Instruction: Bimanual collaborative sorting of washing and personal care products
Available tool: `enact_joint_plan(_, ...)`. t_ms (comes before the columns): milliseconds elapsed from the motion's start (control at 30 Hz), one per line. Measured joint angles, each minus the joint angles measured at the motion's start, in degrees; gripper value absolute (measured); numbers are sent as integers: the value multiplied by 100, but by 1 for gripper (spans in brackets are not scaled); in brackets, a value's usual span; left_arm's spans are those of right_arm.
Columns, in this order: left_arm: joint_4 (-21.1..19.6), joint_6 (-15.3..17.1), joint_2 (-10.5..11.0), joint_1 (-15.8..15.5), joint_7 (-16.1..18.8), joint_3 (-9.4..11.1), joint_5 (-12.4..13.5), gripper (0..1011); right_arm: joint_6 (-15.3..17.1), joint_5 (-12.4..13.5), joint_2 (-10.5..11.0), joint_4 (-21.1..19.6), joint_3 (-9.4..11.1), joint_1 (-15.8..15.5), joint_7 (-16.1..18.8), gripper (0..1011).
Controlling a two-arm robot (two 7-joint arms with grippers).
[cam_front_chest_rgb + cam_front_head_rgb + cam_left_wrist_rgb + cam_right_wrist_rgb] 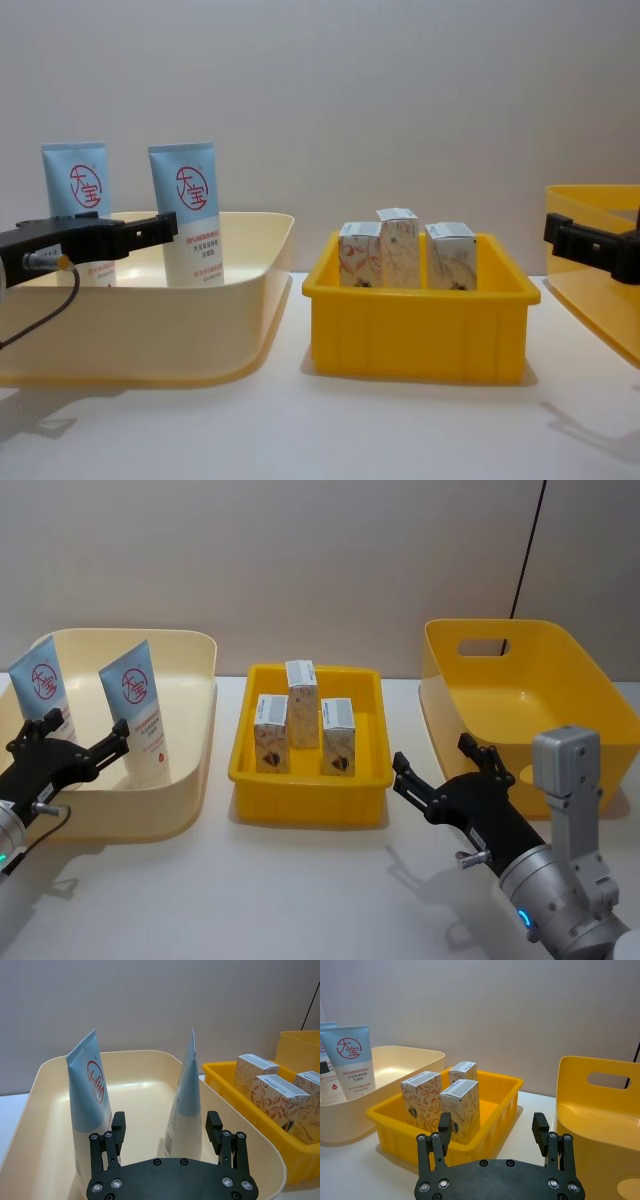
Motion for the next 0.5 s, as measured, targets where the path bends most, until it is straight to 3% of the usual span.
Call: enact_joint_plan(500,5,-17,-8,0,-6,-4,9,1002,0,0,0,0,0,0,0,1001)
